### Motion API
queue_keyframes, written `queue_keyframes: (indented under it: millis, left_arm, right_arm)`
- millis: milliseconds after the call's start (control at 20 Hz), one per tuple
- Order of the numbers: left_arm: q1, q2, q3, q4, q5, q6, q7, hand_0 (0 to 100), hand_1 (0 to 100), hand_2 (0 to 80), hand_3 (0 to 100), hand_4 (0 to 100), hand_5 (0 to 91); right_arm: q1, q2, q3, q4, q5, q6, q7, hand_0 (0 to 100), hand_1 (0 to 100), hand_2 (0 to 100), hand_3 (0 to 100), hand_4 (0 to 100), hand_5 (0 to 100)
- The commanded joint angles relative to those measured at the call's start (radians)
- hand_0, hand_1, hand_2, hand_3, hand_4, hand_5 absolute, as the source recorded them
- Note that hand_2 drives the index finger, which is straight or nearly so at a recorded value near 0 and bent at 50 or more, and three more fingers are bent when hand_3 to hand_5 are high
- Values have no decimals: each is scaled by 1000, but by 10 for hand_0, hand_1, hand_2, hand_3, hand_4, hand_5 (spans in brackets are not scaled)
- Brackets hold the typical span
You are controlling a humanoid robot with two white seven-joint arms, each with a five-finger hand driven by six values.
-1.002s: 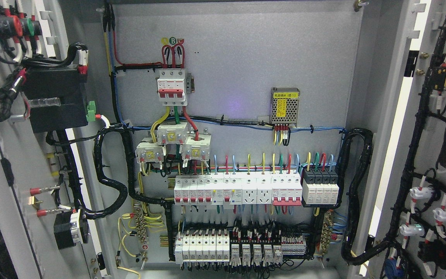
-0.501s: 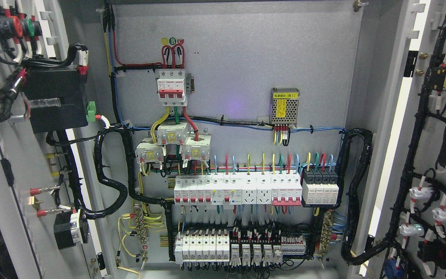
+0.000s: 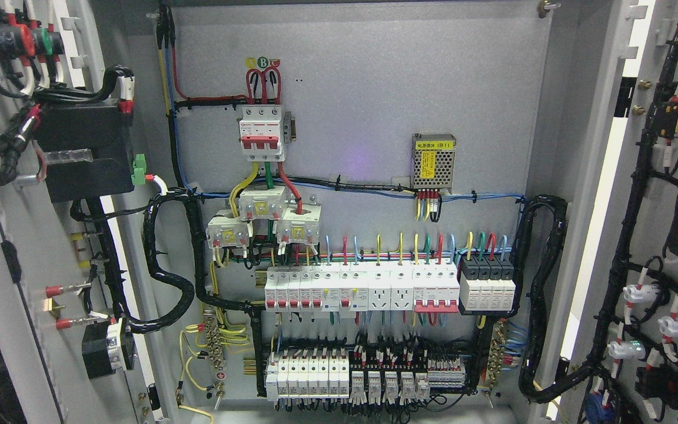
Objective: Open door with both hands
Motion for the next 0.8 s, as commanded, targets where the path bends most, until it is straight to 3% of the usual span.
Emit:
queue_keyframes:
  millis: [0, 200, 351, 551, 751]
  left_arm:
    - [56, 105, -15, -396, 0, -59, -1, 0, 0, 0, 0, 32, 0]
    - [63, 133, 4, -444, 5, -176, -1, 0, 0, 0, 0, 32, 0]
    - [63, 157, 5, -496, 28, -204, -1, 0, 0, 0, 0, 32, 0]
    - [62, 186, 4, -562, 36, -254, -1, 0, 0, 0, 0, 33, 0]
    - [45, 205, 1, -619, 36, -271, -1, 0, 0, 0, 0, 33, 0]
  right_arm:
    - [91, -20, -85, -82, 0, -15, -3, 0, 0, 0, 0, 0, 0]
    - [138, -28, -117, -94, 0, -107, -1, 0, 0, 0, 0, 0, 0]
    - [172, -31, -126, -97, -1, -198, -1, 0, 0, 0, 0, 0, 0]
    - [255, -57, -157, -128, -1, -267, 4, 0, 0, 0, 0, 0, 0]
    - [275, -87, -200, -128, -1, -339, 7, 0, 0, 0, 0, 0, 0]
